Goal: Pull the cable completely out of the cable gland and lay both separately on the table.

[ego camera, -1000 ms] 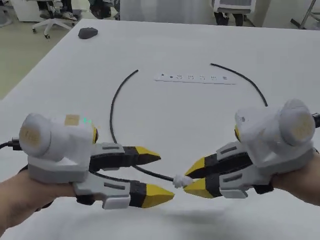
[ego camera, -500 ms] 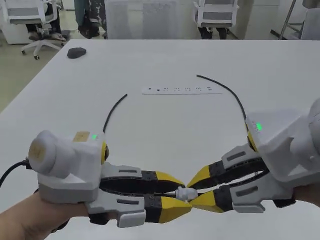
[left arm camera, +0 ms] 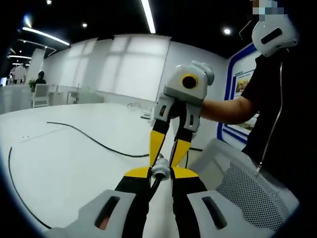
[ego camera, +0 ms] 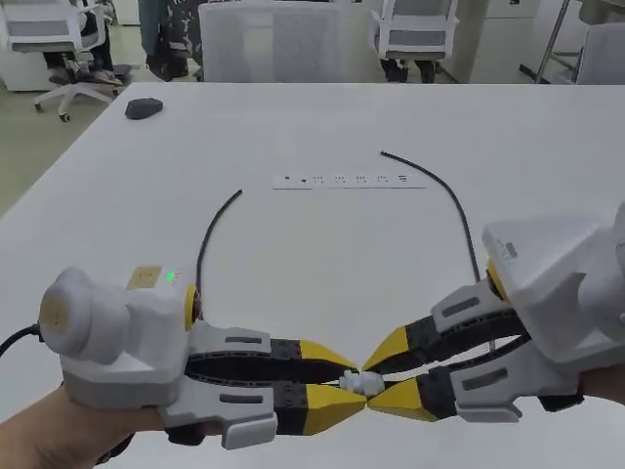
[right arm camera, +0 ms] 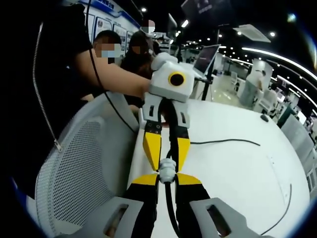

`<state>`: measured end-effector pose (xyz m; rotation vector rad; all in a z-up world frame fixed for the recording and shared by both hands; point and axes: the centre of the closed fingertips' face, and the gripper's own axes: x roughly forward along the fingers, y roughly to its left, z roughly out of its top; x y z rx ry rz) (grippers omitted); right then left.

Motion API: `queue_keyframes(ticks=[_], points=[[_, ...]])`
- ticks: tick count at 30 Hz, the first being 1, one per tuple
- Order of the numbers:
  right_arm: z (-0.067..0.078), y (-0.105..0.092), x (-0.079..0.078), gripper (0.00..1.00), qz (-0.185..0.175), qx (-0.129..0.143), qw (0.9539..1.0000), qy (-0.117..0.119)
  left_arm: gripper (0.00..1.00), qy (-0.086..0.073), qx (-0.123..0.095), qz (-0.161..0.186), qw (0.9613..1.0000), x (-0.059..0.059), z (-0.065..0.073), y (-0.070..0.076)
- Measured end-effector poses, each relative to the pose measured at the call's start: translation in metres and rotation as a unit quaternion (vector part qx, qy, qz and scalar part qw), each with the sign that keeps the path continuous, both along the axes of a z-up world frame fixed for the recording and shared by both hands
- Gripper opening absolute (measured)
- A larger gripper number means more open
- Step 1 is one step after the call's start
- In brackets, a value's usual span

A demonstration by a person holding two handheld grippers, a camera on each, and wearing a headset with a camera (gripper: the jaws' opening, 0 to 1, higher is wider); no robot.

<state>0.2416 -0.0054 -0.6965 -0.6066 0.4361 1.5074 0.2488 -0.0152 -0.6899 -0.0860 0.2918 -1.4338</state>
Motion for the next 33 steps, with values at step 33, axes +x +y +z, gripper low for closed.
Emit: queue_keyframes(ticks=[33], points=[[0.003,-0.004,-0.006,0.07,-0.086,0.091,0.9496,0.287,0.14,-0.127,0.034,-0.027,0.991,-0.006,0.005,-0.005]])
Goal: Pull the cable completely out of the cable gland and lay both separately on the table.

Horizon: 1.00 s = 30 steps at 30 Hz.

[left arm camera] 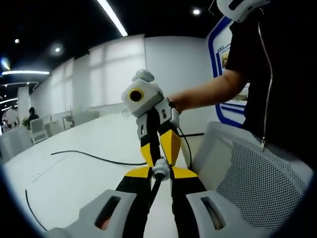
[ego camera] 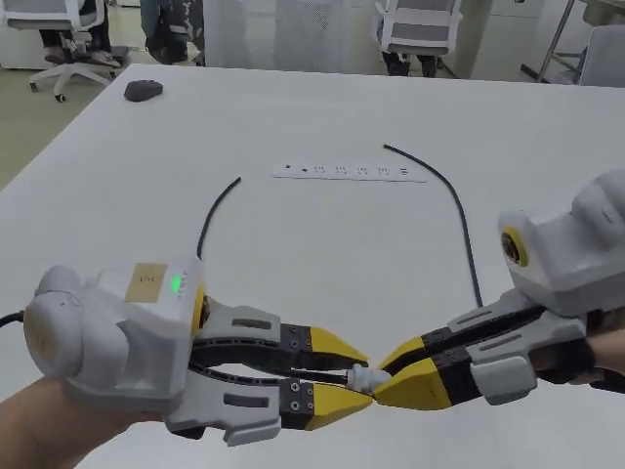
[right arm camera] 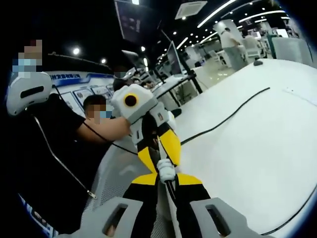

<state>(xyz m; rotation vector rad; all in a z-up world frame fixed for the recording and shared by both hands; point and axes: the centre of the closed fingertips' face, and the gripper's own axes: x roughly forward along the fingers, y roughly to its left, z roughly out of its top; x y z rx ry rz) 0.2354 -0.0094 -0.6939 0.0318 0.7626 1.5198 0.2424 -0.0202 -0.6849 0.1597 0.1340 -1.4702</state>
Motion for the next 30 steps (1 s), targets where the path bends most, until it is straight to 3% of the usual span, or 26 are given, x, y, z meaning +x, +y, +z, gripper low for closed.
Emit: queue_keyframes(ticks=[2,3,4,5,6,7,8,9,10,11,12,15,16,18,20,22,23,24,28,30], points=[[-0.001,0.001,0.003,0.07,0.008,-0.011,0.9981,-0.059,0.14,0.013,-0.002,0.009,0.9999,0.004,-0.002,0.001],[-0.001,0.001,0.003,0.07,0.009,-0.011,0.9976,-0.068,0.14,0.028,-0.003,0.008,0.9996,0.004,-0.005,0.002],[-0.001,0.002,0.003,0.07,0.012,-0.017,0.9953,-0.095,0.14,0.031,-0.013,0.013,0.9993,0.006,-0.004,0.002],[0.001,0.003,0.004,0.07,0.013,-0.018,0.9929,-0.116,0.14,0.022,-0.014,0.014,0.9996,0.006,-0.004,0.003],[0.001,0.002,0.003,0.07,0.017,-0.021,0.9918,-0.125,0.14,0.028,-0.018,0.013,0.9994,0.007,-0.003,0.003],[0.002,0.003,0.004,0.07,0.019,-0.025,0.9879,-0.152,0.14,0.056,-0.029,0.018,0.9978,0.007,-0.002,0.003],[0.002,0.003,0.005,0.06,0.02,-0.031,0.9848,-0.17,0.14,0.057,-0.04,0.018,0.9974,0.008,0.001,0.004],[-0.001,0.002,0.004,0.05,0.032,-0.045,0.9766,-0.208,0.14,0.106,-0.057,0.025,0.9924,0.008,0.005,0.004],[0.0,0.003,0.004,0.05,0.031,-0.047,0.9753,-0.214,0.14,0.101,-0.054,0.023,0.9931,0.008,0.005,0.003],[0.0,0.004,0.003,0.05,0.03,-0.048,0.9755,-0.213,0.14,0.085,-0.049,0.021,0.9949,0.008,0.004,0.004],[-0.002,0.003,0.003,0.05,0.033,-0.052,0.9731,-0.222,0.14,0.091,-0.049,0.021,0.9944,0.007,0.004,0.003],[-0.004,0.001,0.003,0.05,0.031,-0.051,0.9766,-0.207,0.14,0.079,-0.046,0.015,0.9958,0.003,0.003,0.0],[-0.004,0.001,0.003,0.05,0.03,-0.046,0.9796,-0.193,0.14,0.054,-0.043,0.006,0.9976,0.002,0.004,0.0],[-0.003,-0.001,-0.004,0.07,0.024,-0.04,0.9927,-0.112,0.14,0.051,-0.039,-0.004,0.9979,-0.003,0.003,-0.002],[-0.003,-0.002,-0.005,0.07,0.02,-0.027,0.9979,-0.055,0.14,0.045,-0.038,-0.009,0.9982,-0.005,0.003,-0.003],[0.001,-0.001,-0.003,0.08,0.014,-0.003,0.9996,-0.026,0.14,0.036,-0.033,-0.012,0.9987,-0.006,0.003,-0.004],[0.0,-0.004,-0.004,0.08,0.01,-0.004,0.9999,0.004,0.14,0.028,-0.028,-0.014,0.9991,-0.007,0.003,-0.004],[0.001,-0.003,-0.004,0.08,0.008,0.002,0.9998,0.019,0.14,0.026,-0.027,-0.016,0.9992,-0.007,0.003,-0.004],[0.002,-0.002,-0.002,0.08,-0.023,0.025,0.9943,0.101,0.14,0.019,-0.023,-0.015,0.9994,-0.006,0.003,-0.003],[0.001,-0.003,-0.002,0.07,-0.015,0.023,0.9962,0.082,0.14,0.017,-0.017,-0.011,0.9996,-0.005,0.002,-0.003]])
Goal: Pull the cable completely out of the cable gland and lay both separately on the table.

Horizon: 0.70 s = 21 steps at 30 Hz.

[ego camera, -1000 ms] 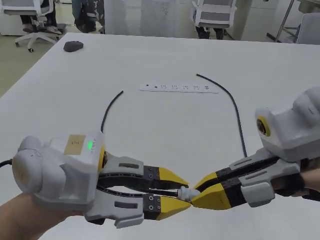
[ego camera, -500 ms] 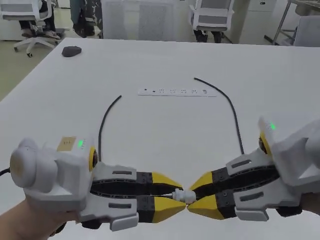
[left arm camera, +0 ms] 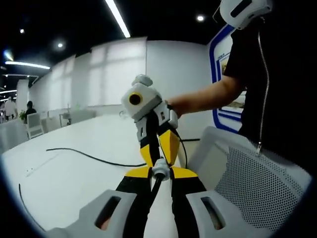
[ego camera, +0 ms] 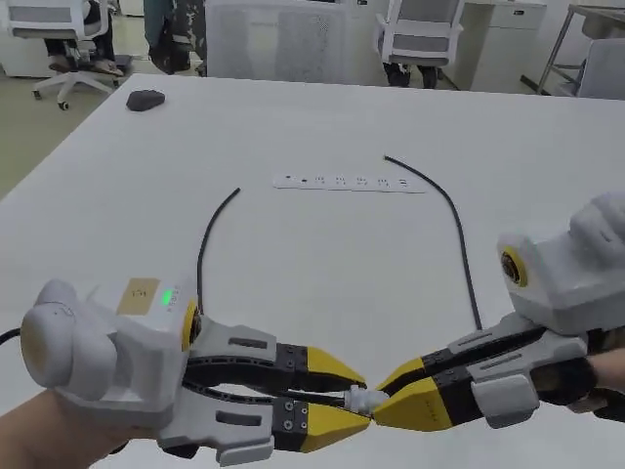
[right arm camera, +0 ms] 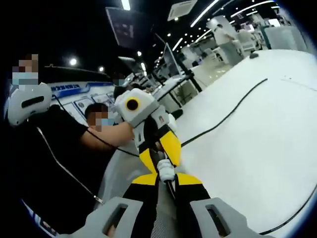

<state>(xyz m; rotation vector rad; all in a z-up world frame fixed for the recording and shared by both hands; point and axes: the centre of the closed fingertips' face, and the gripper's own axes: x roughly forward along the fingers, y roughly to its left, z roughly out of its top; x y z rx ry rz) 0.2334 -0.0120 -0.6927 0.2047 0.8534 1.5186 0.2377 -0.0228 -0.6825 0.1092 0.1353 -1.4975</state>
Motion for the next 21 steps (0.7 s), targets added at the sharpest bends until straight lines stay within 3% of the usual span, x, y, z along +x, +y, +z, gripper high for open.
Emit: queue_keyframes(ticks=[2,4,5,6,8,10,11,12,13,14,16,17,18,19,21], points=[[0.002,0.002,0.002,0.06,0.007,0.006,0.9983,-0.058,0.14,0.021,-0.002,0.012,0.9997,0.004,-0.001,0.002],[0.004,0.003,0.002,0.06,0.011,0.006,0.9967,-0.08,0.14,0.026,-0.006,0.014,0.9995,0.006,0.0,0.004],[0.004,0.003,0.004,0.06,0.019,0.006,0.9938,-0.109,0.14,0.035,-0.011,0.016,0.9992,0.008,0.0,0.005],[0.004,0.003,0.002,0.05,0.021,0.002,0.9934,-0.113,0.14,0.054,-0.016,0.016,0.9983,0.008,0.0,0.005],[0.005,0.004,0.001,0.05,0.028,0.003,0.9881,-0.151,0.14,0.108,-0.031,0.018,0.9936,0.007,0.001,0.006],[0.005,0.003,-0.001,0.05,0.039,-0.004,0.9807,-0.191,0.14,0.135,-0.035,0.017,0.9901,0.007,-0.001,0.007],[0.005,0.003,-0.001,0.05,0.039,-0.011,0.9776,-0.206,0.14,0.126,-0.033,0.018,0.9913,0.008,-0.002,0.007],[0.005,0.003,-0.001,0.05,0.039,-0.012,0.9761,-0.213,0.14,0.136,-0.033,0.017,0.9901,0.007,-0.002,0.006],[0.004,0.003,0.0,0.05,0.043,-0.016,0.9712,-0.234,0.14,0.141,-0.034,0.019,0.9892,0.008,-0.002,0.007],[0.005,0.003,0.002,0.05,0.048,-0.019,0.9622,-0.267,0.14,0.15,-0.035,0.022,0.9878,0.009,-0.002,0.007],[0.007,0.004,0.005,0.05,0.064,-0.031,0.9327,-0.353,0.14,0.213,-0.044,0.04,0.9753,0.014,-0.003,0.009],[0.005,0.005,0.004,0.06,0.074,-0.044,0.9208,-0.38,0.14,0.225,-0.047,0.04,0.9724,0.014,-0.003,0.009],[0.005,0.005,0.004,0.06,0.078,-0.053,0.9138,-0.395,0.14,0.228,-0.048,0.041,0.9717,0.014,-0.003,0.01],[0.004,0.006,0.004,0.06,0.082,-0.058,0.9096,-0.403,0.14,0.221,-0.046,0.04,0.9735,0.014,-0.004,0.01],[0.004,0.007,0.005,0.06,0.084,-0.064,0.9016,-0.419,0.14,0.241,-0.047,0.045,0.9684,0.015,-0.004,0.01]])
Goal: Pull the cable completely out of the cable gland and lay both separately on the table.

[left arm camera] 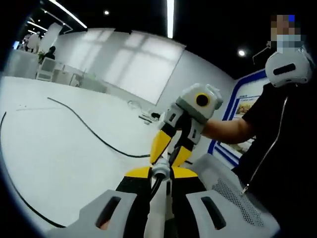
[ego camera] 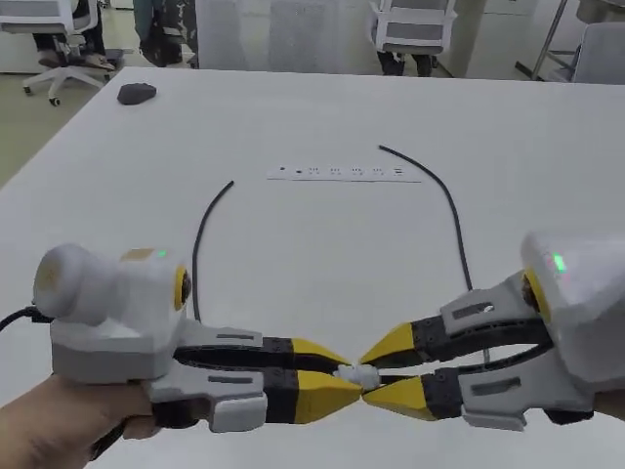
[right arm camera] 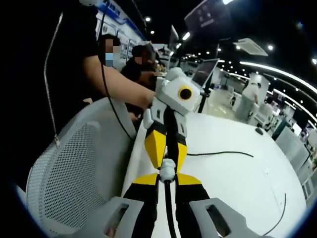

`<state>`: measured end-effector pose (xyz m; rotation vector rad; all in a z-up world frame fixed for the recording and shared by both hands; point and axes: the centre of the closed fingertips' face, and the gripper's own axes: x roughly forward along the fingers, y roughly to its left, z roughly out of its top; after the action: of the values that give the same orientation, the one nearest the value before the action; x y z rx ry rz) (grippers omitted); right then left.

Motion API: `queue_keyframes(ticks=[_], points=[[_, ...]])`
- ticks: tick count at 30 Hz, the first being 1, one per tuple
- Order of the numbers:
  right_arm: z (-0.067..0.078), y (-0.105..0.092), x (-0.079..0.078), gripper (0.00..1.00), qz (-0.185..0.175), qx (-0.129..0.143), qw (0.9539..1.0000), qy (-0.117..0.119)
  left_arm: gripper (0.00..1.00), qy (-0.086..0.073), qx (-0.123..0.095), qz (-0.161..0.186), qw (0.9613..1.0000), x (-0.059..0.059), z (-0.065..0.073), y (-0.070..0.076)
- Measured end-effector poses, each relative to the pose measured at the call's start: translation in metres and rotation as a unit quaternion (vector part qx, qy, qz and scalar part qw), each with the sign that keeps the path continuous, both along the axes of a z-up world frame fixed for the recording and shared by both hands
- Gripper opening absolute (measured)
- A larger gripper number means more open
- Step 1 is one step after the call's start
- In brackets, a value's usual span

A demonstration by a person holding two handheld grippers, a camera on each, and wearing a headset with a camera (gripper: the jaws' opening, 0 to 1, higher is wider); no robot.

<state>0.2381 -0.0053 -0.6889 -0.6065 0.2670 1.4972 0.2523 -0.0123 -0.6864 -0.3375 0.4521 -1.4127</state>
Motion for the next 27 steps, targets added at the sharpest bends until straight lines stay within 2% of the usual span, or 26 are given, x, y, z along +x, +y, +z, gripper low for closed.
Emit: queue_keyframes(ticks=[1,2,3,4,5,6,7,8,9,11,12,13,14,15,16,17,18,19,20,25,27], points=[[-0.001,0.001,-0.001,0.06,-0.001,-0.001,1.0,0.009,0.14,-0.002,0.001,-0.002,1.0,-0.001,0.0,0.0],[-0.001,0.001,0.0,0.06,-0.005,-0.003,0.9999,0.013,0.14,-0.012,0.003,-0.001,0.9999,-0.001,0.0,-0.001],[-0.002,0.0,0.001,0.06,-0.005,-0.004,0.9999,0.012,0.14,-0.015,0.004,-0.001,0.9999,-0.002,0.0,-0.001],[-0.003,-0.001,0.001,0.07,-0.009,-0.004,0.9995,0.029,0.14,-0.021,0.005,-0.004,0.9997,-0.003,0.0,-0.002],[-0.002,-0.002,0.004,0.07,-0.031,-0.003,0.9983,0.05,0.14,-0.047,0.003,0.0,0.9989,-0.001,0.002,-0.002],[-0.001,-0.001,0.005,0.08,-0.035,0.002,0.998,0.052,0.14,-0.059,0.001,0.001,0.9983,-0.001,0.003,-0.002],[0.002,0.0,0.004,0.08,-0.039,0.01,0.9957,0.084,0.14,-0.075,0.001,-0.006,0.9972,-0.003,0.005,-0.001],[0.003,-0.002,0.005,0.08,-0.057,0.011,0.9901,0.128,0.14,-0.092,0.004,-0.008,0.9957,-0.004,0.005,-0.001],[0.004,-0.004,0.005,0.1,-0.073,0.021,0.9802,0.183,0.14,-0.12,0.013,-0.007,0.9927,-0.003,0.003,-0.001],[0.008,-0.003,0.009,0.17,-0.085,0.049,0.9683,0.23,0.14,-0.135,0.018,-0.011,0.9906,-0.005,0.003,-0.002],[0.009,-0.004,0.014,0.21,-0.1,0.063,0.9622,0.246,0.14,-0.15,0.019,-0.012,0.9884,-0.004,0.003,-0.002],[0.012,-0.003,0.017,0.23,-0.101,0.077,0.9592,0.253,0.14,-0.179,0.024,-0.005,0.9835,-0.001,0.005,-0.002],[0.011,-0.001,0.013,0.23,-0.1,0.078,0.9509,0.282,0.14,-0.193,0.027,-0.006,0.9808,-0.001,0.006,-0.002],[0.009,-0.001,0.012,0.2,-0.1,0.075,0.9484,0.291,0.14,-0.188,0.024,-0.006,0.9819,-0.003,0.007,-0.002],[0.004,-0.001,0.013,0.17,-0.101,0.071,0.9495,0.288,0.14,-0.189,0.02,-0.007,0.9818,-0.004,0.009,-0.003],[0.006,0.002,0.01,0.14,-0.101,0.079,0.9401,0.316,0.14,-0.195,0.023,-0.009,0.9804,-0.005,0.009,-0.003],[0.005,0.002,0.009,0.11,-0.1,0.077,0.9381,0.323,0.14,-0.201,0.03,-0.012,0.9791,-0.001,0.006,-0.003],[0.001,0.001,0.013,0.08,-0.105,0.073,0.9409,0.313,0.14,-0.198,0.028,-0.014,0.9798,-0.001,0.006,-0.004],[0.001,0.003,0.01,0.08,-0.104,0.073,0.9373,0.325,0.14,-0.202,0.029,-0.014,0.9789,-0.002,0.006,-0.004],[-0.001,0.003,0.009,0.08,-0.098,0.066,0.942,0.314,0.14,-0.209,0.035,-0.016,0.9772,-0.001,0.004,-0.003],[0.001,0.002,0.008,0.08,-0.095,0.066,0.9423,0.314,0.14,-0.209,0.032,-0.015,0.9772,-0.001,0.005,-0.003]])
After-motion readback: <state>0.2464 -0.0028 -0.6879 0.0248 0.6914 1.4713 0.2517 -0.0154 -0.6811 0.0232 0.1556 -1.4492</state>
